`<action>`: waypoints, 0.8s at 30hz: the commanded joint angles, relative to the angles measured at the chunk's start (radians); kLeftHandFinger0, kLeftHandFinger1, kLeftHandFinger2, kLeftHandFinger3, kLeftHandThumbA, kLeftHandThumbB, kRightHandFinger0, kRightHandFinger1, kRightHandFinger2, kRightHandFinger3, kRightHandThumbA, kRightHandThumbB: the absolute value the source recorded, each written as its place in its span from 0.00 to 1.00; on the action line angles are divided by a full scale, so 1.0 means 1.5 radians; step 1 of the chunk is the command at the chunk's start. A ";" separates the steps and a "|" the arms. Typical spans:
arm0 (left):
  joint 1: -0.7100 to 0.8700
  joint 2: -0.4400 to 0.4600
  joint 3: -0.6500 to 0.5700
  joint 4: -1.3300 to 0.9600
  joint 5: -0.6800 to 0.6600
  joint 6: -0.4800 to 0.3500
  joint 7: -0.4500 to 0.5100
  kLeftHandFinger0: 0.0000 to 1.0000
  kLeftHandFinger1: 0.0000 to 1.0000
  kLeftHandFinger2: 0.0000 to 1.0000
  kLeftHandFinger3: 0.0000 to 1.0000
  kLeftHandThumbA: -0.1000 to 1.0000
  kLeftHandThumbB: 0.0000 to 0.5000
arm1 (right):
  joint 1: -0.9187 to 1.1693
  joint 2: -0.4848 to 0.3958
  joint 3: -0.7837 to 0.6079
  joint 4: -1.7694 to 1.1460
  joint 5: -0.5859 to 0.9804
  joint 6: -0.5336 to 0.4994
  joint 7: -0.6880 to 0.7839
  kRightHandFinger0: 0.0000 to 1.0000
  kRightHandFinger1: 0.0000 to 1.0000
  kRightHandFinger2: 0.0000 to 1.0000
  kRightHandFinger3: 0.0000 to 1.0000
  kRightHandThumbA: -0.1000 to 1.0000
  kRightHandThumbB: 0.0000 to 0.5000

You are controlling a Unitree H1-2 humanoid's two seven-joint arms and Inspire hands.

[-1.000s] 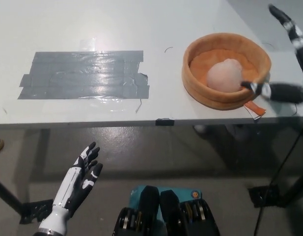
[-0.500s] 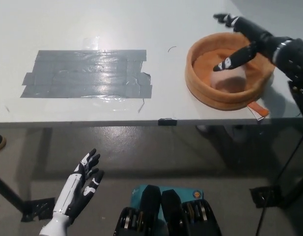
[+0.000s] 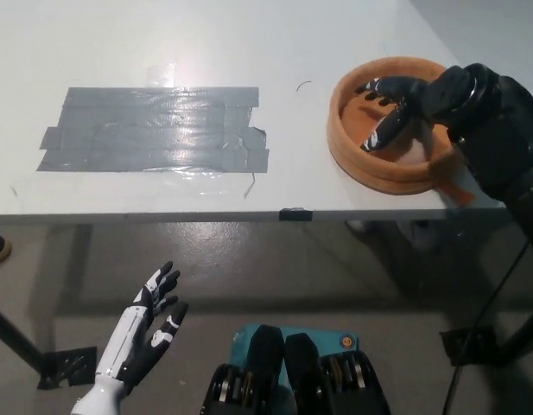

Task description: An emotional support dumpling is kept in a soft plate infront in the middle of the desk infront of the robot. The robot extends its right arm to pick up the dumpling and hands it to a person

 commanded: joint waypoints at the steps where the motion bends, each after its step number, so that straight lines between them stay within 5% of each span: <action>1: -0.007 0.003 0.000 -0.021 0.000 -0.020 -0.009 0.96 1.00 1.00 1.00 0.81 0.64 | -0.035 -0.015 0.013 0.010 -0.031 -0.030 0.026 1.00 1.00 1.00 1.00 0.94 0.82; 24: -0.017 0.002 0.001 -0.015 -0.001 -0.022 -0.009 0.95 1.00 1.00 1.00 0.81 0.65 | -0.055 -0.050 0.071 -0.006 -0.100 -0.031 0.119 1.00 1.00 1.00 1.00 1.00 0.87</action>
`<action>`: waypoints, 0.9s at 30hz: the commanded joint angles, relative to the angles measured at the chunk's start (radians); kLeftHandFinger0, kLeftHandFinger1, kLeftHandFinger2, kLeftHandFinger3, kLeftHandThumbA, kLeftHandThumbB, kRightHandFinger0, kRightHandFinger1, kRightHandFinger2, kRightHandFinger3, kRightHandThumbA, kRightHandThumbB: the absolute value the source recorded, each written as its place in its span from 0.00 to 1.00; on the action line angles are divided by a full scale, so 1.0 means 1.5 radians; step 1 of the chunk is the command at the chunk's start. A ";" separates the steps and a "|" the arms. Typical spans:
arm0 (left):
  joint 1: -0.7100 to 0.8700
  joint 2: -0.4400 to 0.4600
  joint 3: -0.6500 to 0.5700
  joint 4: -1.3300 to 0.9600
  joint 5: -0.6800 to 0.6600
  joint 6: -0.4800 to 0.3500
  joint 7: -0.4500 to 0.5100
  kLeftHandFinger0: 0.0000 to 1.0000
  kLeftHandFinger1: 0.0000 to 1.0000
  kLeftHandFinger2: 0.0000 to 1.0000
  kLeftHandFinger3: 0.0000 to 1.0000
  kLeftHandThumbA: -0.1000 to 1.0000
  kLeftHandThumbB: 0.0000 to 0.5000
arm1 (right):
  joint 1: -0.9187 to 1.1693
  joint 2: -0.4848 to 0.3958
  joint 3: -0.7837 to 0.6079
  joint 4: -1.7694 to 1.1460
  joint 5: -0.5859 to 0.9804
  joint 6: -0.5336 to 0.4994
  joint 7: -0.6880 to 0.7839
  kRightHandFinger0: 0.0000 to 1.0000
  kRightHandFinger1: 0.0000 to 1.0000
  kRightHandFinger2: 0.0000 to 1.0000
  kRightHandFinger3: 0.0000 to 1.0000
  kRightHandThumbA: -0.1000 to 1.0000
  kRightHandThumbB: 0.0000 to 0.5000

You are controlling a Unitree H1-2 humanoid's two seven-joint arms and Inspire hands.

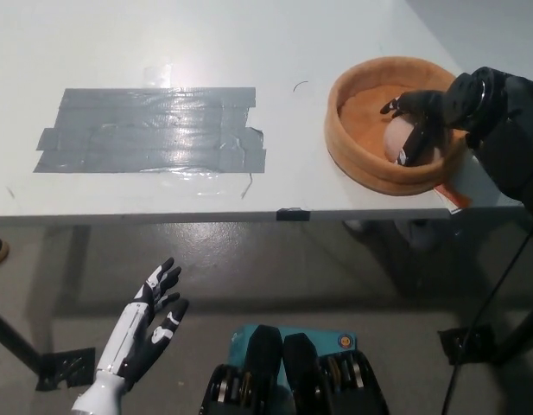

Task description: An emotional support dumpling is kept in a soft plate infront in the middle of the desk infront of the robot. The robot extends its right arm to pick up the dumpling and hands it to a person

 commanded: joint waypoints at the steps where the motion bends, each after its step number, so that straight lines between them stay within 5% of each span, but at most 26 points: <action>1: -0.008 0.003 0.001 -0.016 -0.002 -0.021 -0.009 0.95 1.00 1.00 1.00 0.81 0.65 | -0.047 -0.017 0.007 -0.008 -0.022 -0.025 0.040 1.00 1.00 1.00 1.00 1.00 0.75; 5: -0.011 0.003 0.001 -0.015 -0.003 -0.022 -0.009 0.95 1.00 1.00 1.00 0.81 0.66 | -0.052 -0.007 0.031 0.009 -0.046 -0.002 0.068 1.00 1.00 1.00 1.00 0.89 0.71; 6: -0.011 0.002 0.002 -0.014 0.000 -0.022 -0.006 0.95 1.00 1.00 1.00 0.82 0.67 | -0.049 0.004 0.020 0.026 -0.045 0.029 0.033 0.82 0.91 1.00 1.00 0.53 0.64; 7: -0.011 0.002 0.002 -0.015 0.001 -0.021 -0.005 0.94 1.00 1.00 1.00 0.82 0.67 | -0.045 0.005 0.026 0.032 -0.053 0.014 0.016 0.25 0.34 0.54 1.00 0.14 0.37; 8: -0.011 0.003 0.003 -0.016 0.001 -0.021 -0.006 0.94 1.00 1.00 1.00 0.82 0.67 | -0.041 0.004 0.036 0.037 -0.066 -0.015 0.000 0.08 0.24 0.45 0.95 0.07 0.51; 9: -0.011 0.004 0.002 -0.016 0.000 -0.023 -0.007 0.94 1.00 1.00 1.00 0.82 0.67 | -0.036 0.004 0.062 0.039 -0.097 -0.031 -0.028 0.06 0.28 0.44 0.82 0.02 0.44; 11: -0.011 0.004 0.002 -0.015 0.003 -0.025 -0.006 0.94 1.00 1.00 1.00 0.83 0.65 | -0.026 0.011 0.075 0.047 -0.114 -0.011 -0.057 0.12 0.40 0.54 1.00 0.00 0.35; 12: -0.013 0.005 0.003 -0.015 0.000 -0.025 -0.007 0.94 1.00 1.00 1.00 0.83 0.65 | -0.025 0.011 0.079 0.049 -0.115 -0.009 -0.054 0.19 0.47 0.60 1.00 0.00 0.34; 13: -0.014 0.004 0.003 -0.015 -0.002 -0.024 -0.007 0.94 1.00 1.00 1.00 0.83 0.65 | -0.025 0.011 0.080 0.050 -0.116 -0.009 -0.054 0.25 0.46 0.53 1.00 0.00 0.34; 15: -0.016 0.005 0.005 -0.013 -0.004 -0.023 -0.008 0.94 1.00 1.00 1.00 0.83 0.66 | -0.020 0.011 0.080 0.061 -0.115 -0.022 -0.067 0.12 0.42 0.46 1.00 0.00 0.28; 18: -0.016 0.003 0.006 -0.013 -0.003 -0.022 -0.005 0.94 1.00 1.00 1.00 0.83 0.67 | -0.019 0.011 0.067 0.068 -0.105 -0.024 -0.072 0.10 0.45 0.40 1.00 0.00 0.31; 19: -0.017 0.003 0.006 -0.012 -0.003 -0.023 -0.005 0.93 1.00 1.00 1.00 0.83 0.67 | -0.017 0.009 0.066 0.063 -0.107 -0.028 -0.078 0.11 0.46 0.42 1.00 0.00 0.36; 24: -0.017 0.003 0.006 -0.013 -0.005 -0.021 -0.007 0.94 1.00 1.00 1.00 0.83 0.66 | -0.002 -0.007 0.047 0.006 -0.110 -0.041 -0.116 0.13 0.52 0.44 1.00 0.00 0.32; 25: -0.016 0.003 0.006 -0.013 -0.006 -0.021 -0.007 0.94 1.00 1.00 1.00 0.83 0.66 | 0.003 -0.012 0.038 -0.013 -0.108 -0.043 -0.128 0.14 0.55 0.47 0.97 0.00 0.31; 26: -0.022 0.004 0.007 -0.011 -0.005 -0.021 -0.006 0.94 1.00 1.00 1.00 0.83 0.66 | 0.002 -0.018 0.027 -0.039 -0.107 -0.042 -0.136 0.18 0.65 0.55 0.68 0.00 0.36; 27: -0.025 0.004 0.007 -0.010 -0.004 -0.021 -0.006 0.94 1.00 1.00 1.00 0.83 0.66 | 0.001 -0.021 0.014 -0.056 -0.103 -0.035 -0.140 0.16 0.74 0.73 0.74 0.00 0.38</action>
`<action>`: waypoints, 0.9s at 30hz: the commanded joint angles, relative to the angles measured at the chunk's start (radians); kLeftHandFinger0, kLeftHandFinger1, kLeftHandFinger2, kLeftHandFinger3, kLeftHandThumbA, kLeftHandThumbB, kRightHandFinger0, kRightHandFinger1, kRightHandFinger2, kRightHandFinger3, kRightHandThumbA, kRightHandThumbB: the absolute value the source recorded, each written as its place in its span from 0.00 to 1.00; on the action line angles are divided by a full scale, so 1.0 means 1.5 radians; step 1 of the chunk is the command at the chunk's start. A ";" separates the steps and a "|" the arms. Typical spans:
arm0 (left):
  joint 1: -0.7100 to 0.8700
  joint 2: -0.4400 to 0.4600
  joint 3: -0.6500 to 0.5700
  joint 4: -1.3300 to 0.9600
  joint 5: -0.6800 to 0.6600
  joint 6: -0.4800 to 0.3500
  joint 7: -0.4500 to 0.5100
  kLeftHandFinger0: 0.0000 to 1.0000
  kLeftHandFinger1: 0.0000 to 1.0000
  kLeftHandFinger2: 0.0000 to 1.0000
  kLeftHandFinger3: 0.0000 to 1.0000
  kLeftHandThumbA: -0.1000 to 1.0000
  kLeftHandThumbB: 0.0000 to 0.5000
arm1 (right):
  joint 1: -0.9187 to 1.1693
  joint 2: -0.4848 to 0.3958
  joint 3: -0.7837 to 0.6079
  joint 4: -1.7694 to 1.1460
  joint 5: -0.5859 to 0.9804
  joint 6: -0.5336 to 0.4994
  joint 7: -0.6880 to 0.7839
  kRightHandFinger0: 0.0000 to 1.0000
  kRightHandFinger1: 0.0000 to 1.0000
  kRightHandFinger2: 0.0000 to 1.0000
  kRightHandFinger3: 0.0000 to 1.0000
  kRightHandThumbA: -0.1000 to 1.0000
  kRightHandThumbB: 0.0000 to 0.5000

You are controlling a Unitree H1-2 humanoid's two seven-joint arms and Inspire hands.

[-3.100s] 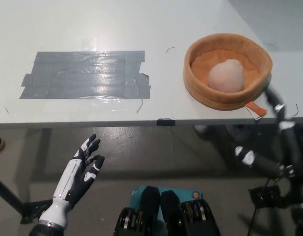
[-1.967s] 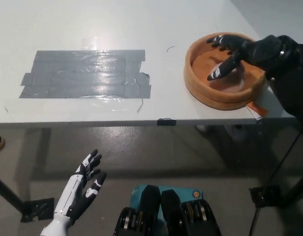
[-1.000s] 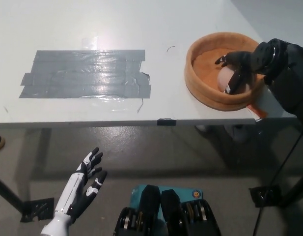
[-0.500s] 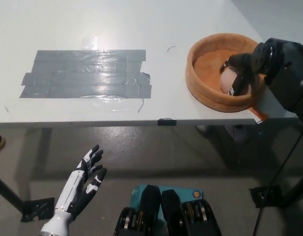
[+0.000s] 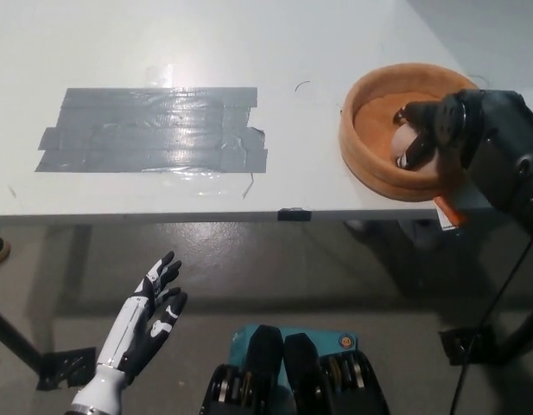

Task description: An emotional support dumpling is kept in a soft plate infront in the middle of the desk infront of the robot. The robot extends its right arm to pick up the dumpling and hands it to a person

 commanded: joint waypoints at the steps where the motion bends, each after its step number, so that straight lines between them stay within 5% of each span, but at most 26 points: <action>1: -0.020 0.005 0.006 -0.011 -0.001 -0.020 -0.005 0.94 1.00 1.00 1.00 0.83 0.65 | -0.021 -0.029 -0.047 -0.069 -0.004 -0.005 -0.063 0.16 0.76 0.84 0.77 0.00 0.40; 3: -0.023 0.006 0.006 -0.011 0.006 -0.018 -0.002 0.93 1.00 1.00 1.00 0.85 0.65 | -0.015 -0.033 -0.083 -0.114 0.005 -0.003 -0.091 0.27 0.87 1.00 1.00 0.00 0.43; 7: -0.034 0.004 0.007 -0.008 -0.002 -0.012 -0.005 0.94 1.00 1.00 1.00 0.85 0.63 | -0.013 -0.040 -0.132 -0.193 0.000 0.000 -0.119 0.39 0.98 1.00 1.00 0.00 0.39; 16: -0.033 0.003 0.006 -0.006 -0.003 -0.014 -0.007 0.95 1.00 1.00 1.00 0.84 0.64 | 0.016 -0.053 -0.217 -0.442 -0.009 0.055 -0.096 0.29 0.78 1.00 1.00 0.00 0.44; 21: -0.028 0.005 0.004 -0.008 0.001 -0.014 -0.007 0.95 1.00 1.00 1.00 0.84 0.62 | 0.032 -0.044 -0.266 -0.554 0.007 0.084 -0.098 0.32 0.77 1.00 1.00 0.00 0.41; 23: -0.028 0.005 0.003 -0.007 0.005 -0.016 -0.005 0.94 1.00 1.00 1.00 0.84 0.61 | 0.040 -0.038 -0.279 -0.607 0.003 0.079 -0.099 0.21 0.68 1.00 1.00 0.00 0.41; 27: -0.030 0.005 0.005 0.000 -0.008 -0.019 -0.011 0.94 1.00 1.00 1.00 0.83 0.61 | 0.057 -0.018 -0.295 -0.689 0.023 0.087 -0.082 0.17 0.70 1.00 1.00 0.00 0.37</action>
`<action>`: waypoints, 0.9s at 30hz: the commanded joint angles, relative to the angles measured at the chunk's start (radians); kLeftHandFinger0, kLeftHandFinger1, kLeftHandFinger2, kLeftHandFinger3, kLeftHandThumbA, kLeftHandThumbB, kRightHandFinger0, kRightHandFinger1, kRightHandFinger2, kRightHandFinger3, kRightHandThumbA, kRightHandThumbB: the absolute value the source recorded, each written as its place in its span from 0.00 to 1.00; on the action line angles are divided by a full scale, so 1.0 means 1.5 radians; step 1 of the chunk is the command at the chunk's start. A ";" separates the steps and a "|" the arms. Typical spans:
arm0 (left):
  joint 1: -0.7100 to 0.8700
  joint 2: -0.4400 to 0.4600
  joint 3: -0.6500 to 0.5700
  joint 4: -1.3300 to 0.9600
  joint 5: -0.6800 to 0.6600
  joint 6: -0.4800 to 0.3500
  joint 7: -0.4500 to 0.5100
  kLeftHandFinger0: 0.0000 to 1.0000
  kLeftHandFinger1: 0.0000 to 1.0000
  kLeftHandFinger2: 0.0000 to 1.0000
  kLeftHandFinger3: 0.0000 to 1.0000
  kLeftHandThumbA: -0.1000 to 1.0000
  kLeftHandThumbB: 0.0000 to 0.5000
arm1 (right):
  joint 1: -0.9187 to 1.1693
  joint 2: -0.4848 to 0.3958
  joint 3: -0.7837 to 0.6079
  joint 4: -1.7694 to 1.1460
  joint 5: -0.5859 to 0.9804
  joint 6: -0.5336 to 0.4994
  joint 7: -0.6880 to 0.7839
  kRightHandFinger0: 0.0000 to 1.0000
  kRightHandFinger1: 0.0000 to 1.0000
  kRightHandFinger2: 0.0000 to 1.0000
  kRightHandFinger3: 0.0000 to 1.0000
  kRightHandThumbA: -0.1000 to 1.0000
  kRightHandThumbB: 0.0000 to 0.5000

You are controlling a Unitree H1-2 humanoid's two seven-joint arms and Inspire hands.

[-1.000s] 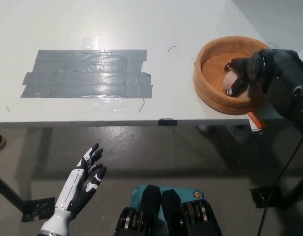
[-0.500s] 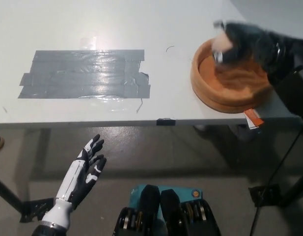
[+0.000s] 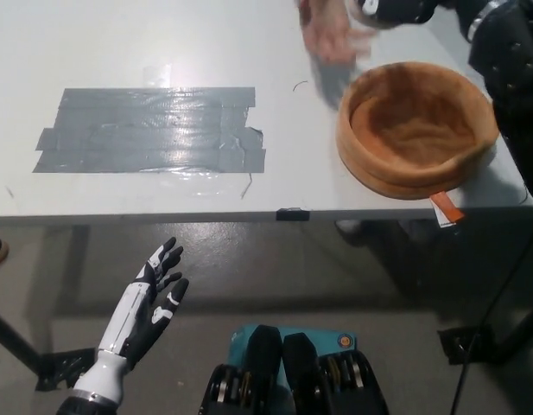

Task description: An emotional support dumpling is kept in a soft plate infront in the middle of the desk infront of the robot. The robot extends its right arm to pick up the dumpling and hands it to a person

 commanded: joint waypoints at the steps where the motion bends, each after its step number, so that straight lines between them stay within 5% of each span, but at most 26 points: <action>1: -0.006 0.006 0.003 -0.004 -0.008 -0.017 -0.013 0.95 1.00 1.00 1.00 0.83 0.61 | -0.008 0.018 -0.030 -0.106 0.034 0.032 0.010 0.21 0.76 1.00 1.00 0.00 0.36; 7: -0.003 0.007 0.000 -0.010 -0.010 -0.009 -0.017 0.96 1.00 1.00 1.00 0.82 0.60 | 0.017 0.051 -0.008 -0.119 0.026 0.011 0.002 0.23 0.76 1.00 1.00 0.00 0.33; 15: -0.010 0.009 -0.001 -0.015 -0.003 -0.003 -0.021 0.96 1.00 1.00 1.00 0.82 0.61 | 0.019 0.100 -0.014 -0.025 0.043 -0.020 -0.029 0.30 0.81 1.00 1.00 0.00 0.44; 27: -0.018 0.013 -0.005 -0.018 0.016 0.000 -0.018 0.95 1.00 1.00 1.00 0.83 0.61 | -0.071 0.124 0.003 0.303 0.018 -0.109 -0.135 0.17 0.70 1.00 1.00 0.00 0.42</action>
